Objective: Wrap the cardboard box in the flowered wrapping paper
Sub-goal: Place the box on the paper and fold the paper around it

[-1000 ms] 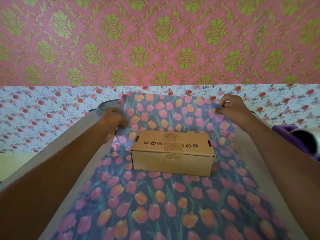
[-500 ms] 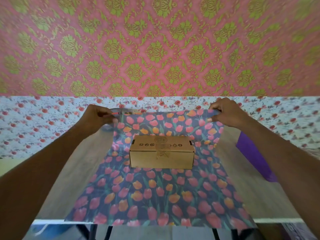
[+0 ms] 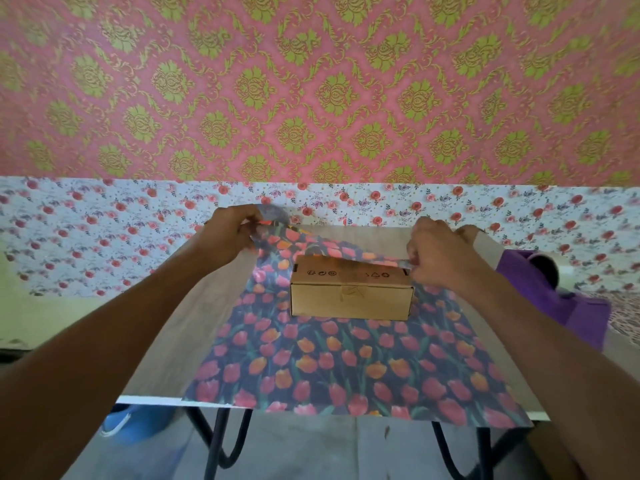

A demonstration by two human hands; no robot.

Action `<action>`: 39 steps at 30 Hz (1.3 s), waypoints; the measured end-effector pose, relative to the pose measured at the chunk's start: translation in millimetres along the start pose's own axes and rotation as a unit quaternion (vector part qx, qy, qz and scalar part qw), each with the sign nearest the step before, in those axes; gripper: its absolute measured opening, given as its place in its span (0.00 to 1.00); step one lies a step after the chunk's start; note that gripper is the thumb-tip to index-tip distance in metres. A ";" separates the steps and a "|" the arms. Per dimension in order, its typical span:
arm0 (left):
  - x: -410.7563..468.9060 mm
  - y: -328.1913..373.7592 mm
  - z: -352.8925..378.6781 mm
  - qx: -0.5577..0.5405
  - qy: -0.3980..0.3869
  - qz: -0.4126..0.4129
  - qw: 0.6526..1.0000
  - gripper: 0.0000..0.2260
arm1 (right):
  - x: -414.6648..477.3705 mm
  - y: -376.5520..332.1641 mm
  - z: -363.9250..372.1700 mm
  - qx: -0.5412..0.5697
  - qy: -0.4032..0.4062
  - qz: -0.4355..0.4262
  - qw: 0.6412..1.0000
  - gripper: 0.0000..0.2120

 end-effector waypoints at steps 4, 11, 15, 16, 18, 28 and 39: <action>-8.5 -5.3 -5.7 -0.015 0.005 0.003 1.000 0.17 | -0.2 -23.4 -8.5 0.031 -0.111 -0.103 0.988 0.06; -29.7 3.9 1.8 -0.017 -0.011 0.022 1.000 0.10 | 25.2 -92.5 -25.3 0.282 -0.060 -0.179 0.941 0.20; -37.3 7.8 2.7 -0.017 -0.048 0.031 0.998 0.09 | 43.4 -122.2 6.5 0.236 -0.147 -0.184 0.943 0.25; -38.5 4.9 0.3 -0.014 -0.058 0.019 0.998 0.10 | 44.6 -128.2 15.8 0.226 -0.173 -0.185 0.941 0.27; -39.3 -0.9 -1.8 0.005 -0.097 0.002 0.995 0.11 | 44.0 -132.6 28.3 0.205 -0.183 -0.187 0.943 0.29; -14.4 -41.4 4.4 -0.214 0.053 -0.322 0.921 0.09 | 44.3 -135.6 55.0 0.098 -0.099 -0.160 0.977 0.30; 9.5 -29.7 46.3 0.124 -0.094 -0.276 0.948 0.16 | 43.4 -135.4 58.2 0.098 -0.073 -0.151 0.981 0.29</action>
Point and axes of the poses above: each hand's wrist, its own x-axis towards the middle knuckle, its own z-axis out of the palm, y = z × x, the point moved 5 cm from there along x, towards the middle knuckle, and after that the axes turned 14 degrees about -x, right-handed, at the moved point
